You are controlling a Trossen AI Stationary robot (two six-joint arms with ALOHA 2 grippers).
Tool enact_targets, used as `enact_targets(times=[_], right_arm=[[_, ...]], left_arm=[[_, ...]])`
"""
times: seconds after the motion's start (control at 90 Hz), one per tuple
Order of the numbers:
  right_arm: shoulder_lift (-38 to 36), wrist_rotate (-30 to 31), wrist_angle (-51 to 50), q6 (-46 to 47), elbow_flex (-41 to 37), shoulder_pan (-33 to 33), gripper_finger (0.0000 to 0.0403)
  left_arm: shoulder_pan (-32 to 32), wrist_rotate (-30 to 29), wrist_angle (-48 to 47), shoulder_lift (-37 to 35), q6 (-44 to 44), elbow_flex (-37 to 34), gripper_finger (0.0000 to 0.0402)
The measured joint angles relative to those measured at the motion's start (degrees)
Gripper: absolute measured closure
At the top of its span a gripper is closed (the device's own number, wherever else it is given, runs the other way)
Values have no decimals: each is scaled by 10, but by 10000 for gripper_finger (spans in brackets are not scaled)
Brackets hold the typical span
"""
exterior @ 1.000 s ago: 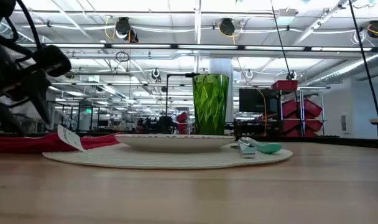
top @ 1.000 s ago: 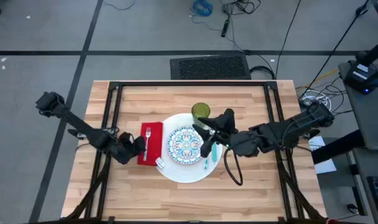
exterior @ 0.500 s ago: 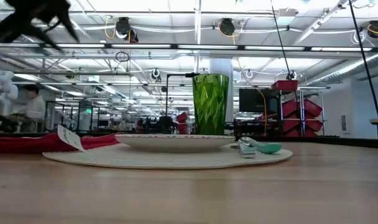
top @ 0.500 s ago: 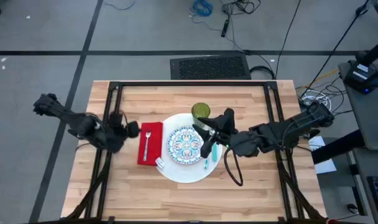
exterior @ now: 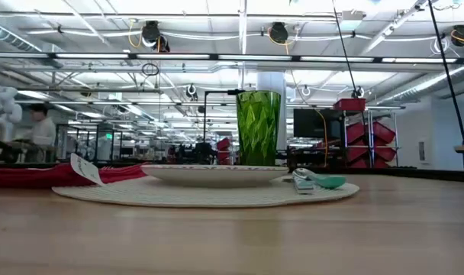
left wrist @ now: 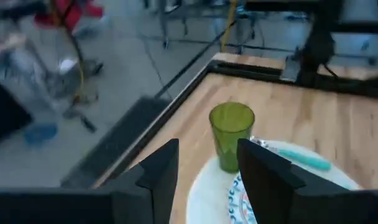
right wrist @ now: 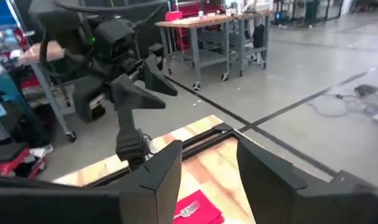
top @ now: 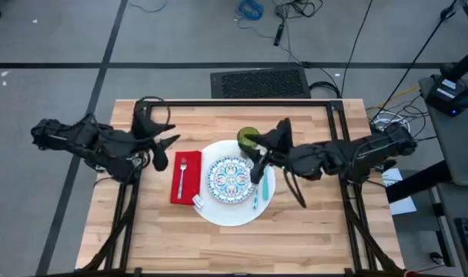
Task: Set table place
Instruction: Return to Home Position
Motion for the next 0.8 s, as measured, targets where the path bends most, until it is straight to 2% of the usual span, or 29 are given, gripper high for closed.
enact_targets(times=[0.089, 0.211, 0.378, 0.589, 0.722, 0.8], right_arm=[[0, -2, 4, -7, 0, 0, 261], [3, 1, -1, -38, 0, -4, 261], [3, -8, 2, -63, 0, -10, 261], [-12, -147, -115, -60, 0, -12, 261], [-41, -168, -159, -73, -3, -16, 261], [-72, -185, -165, -80, -22, -18, 261]], left_arm=[[0, 10, 13, -3, 8, 0, 253], [0, 13, 18, -2, -25, 1, 253], [2, 2, 28, 2, -12, 1, 253], [2, 28, 38, -19, 4, -7, 253], [-2, 73, 95, -73, 21, -53, 253], [-2, 79, 107, -109, 21, -93, 253]])
